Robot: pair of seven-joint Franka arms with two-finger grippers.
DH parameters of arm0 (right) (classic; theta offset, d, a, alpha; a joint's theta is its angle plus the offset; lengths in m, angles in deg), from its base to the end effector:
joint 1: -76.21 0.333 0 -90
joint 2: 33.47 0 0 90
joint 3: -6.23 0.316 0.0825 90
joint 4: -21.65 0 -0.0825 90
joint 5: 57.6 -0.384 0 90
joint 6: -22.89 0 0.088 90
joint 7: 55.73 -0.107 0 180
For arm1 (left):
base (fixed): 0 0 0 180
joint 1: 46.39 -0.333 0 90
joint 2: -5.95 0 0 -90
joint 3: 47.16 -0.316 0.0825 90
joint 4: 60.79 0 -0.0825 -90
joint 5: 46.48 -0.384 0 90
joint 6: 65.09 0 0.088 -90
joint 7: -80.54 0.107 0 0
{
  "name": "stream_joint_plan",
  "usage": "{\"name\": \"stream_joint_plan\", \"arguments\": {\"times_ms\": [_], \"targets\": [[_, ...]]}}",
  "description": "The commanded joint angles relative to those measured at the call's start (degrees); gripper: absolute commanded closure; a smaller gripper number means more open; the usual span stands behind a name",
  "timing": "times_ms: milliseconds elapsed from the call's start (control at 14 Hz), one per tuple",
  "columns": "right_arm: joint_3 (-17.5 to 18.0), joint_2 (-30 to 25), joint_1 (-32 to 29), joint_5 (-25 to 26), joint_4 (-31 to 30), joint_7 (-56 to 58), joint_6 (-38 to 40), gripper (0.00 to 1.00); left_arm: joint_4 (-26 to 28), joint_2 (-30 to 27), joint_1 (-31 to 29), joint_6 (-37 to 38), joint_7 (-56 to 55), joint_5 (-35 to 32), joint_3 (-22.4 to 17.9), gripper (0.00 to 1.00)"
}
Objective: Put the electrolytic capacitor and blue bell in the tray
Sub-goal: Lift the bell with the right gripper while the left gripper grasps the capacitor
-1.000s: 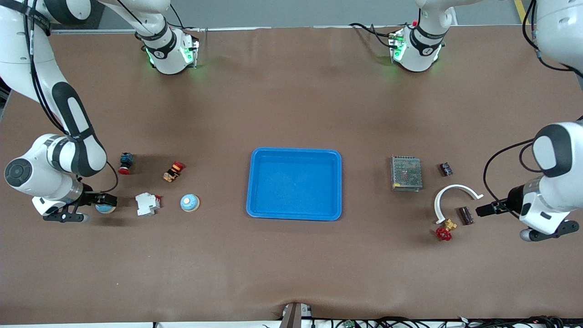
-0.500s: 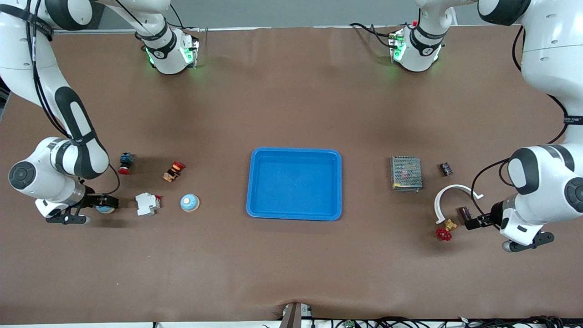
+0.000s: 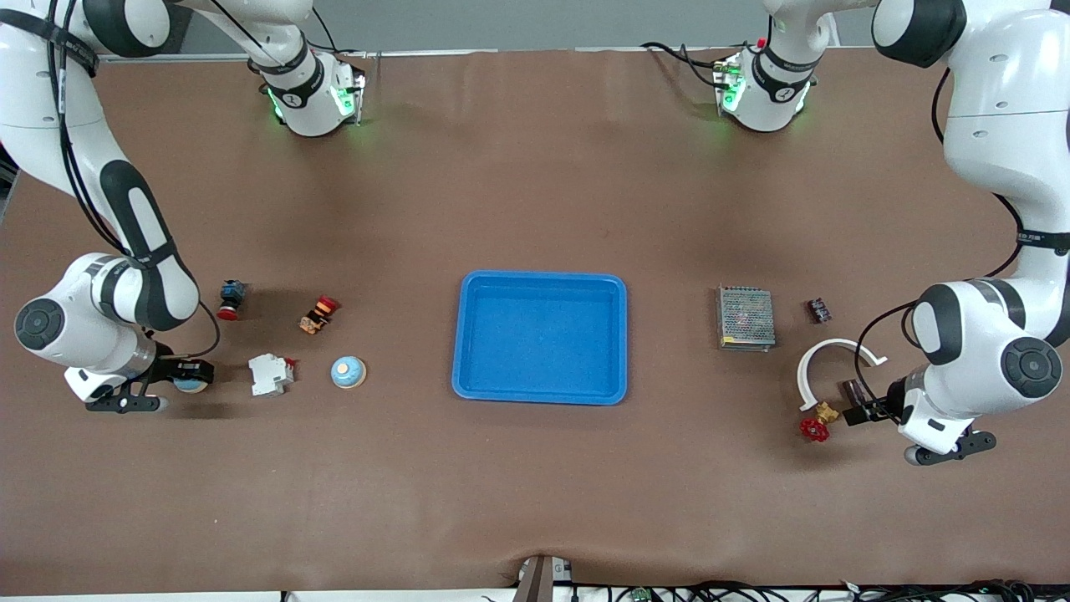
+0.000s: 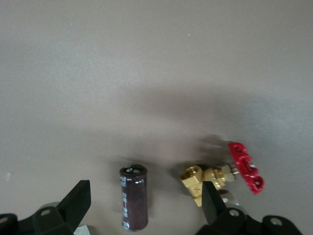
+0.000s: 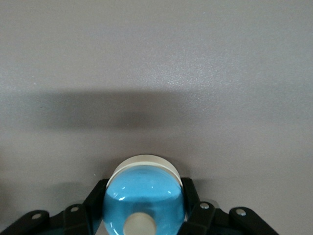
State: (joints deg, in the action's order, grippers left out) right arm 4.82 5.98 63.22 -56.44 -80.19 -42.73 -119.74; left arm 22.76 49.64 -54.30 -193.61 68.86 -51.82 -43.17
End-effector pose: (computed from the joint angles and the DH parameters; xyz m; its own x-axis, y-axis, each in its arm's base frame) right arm 0.6391 -0.1628 0.1717 0.9999 -0.0024 0.0162 -0.0030 -0.9995 0.0328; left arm 0.7215 0.0613 0.2338 0.9722 0.2324 0.0290 0.2330 -0.9723 -0.0208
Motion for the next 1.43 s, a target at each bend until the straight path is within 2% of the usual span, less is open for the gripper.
{"name": "stream_joint_plan", "arguments": {"times_ms": [0, 143, 357, 643, 929, 1214, 1286, 1357], "targets": [[1.3, -0.4, -0.4, 0.0, 1.2, 1.1, 1.7, 1.00, 1.9, 0.2, -0.4, -3.2, -1.2, -1.7, -0.3, 0.00], [1.8, -3.3, 1.4, -0.2, 5.7, 0.6, 10.7, 1.00, 4.6, 0.2, -0.9, -6.9, -1.2, -1.7, -0.3, 0.00], [1.8, -4.5, 6.8, -1.4, 14.8, -5.7, 23.8, 1.00, 5.3, 0.2, -0.6, -7.0, -3.3, -1.7, -0.2, 0.00], [1.9, -4.6, 14.6, -3.3, 16.9, -21.0, 24.2, 1.00, 6.5, -0.1, -0.4, -7.0, -4.5, -1.8, -0.3, 0.00], [1.8, -4.8, 24.8, -5.2, 16.0, -40.9, 24.2, 1.00, 7.0, -0.1, -0.5, -7.0, -4.5, -1.8, -0.3, 0.00], [1.8, -5.3, 32.2, -7.7, 14.0, -52.8, 22.9, 1.00, 7.0, 0.0, -0.5, -7.0, -4.5, -1.8, -0.3, 0.00], [1.8, -5.8, 34.1, -7.8, 12.9, -55.3, 22.0, 1.00, 7.0, 0.0, -0.6, -7.0, -4.5, -1.8, -0.3, 0.03], [1.8, -6.3, 35.7, -7.8, 11.2, -58.0, 20.1, 1.00, 7.1, 0.0, -0.6, -7.0, -4.4, -1.8, -0.3, 0.11]]}}
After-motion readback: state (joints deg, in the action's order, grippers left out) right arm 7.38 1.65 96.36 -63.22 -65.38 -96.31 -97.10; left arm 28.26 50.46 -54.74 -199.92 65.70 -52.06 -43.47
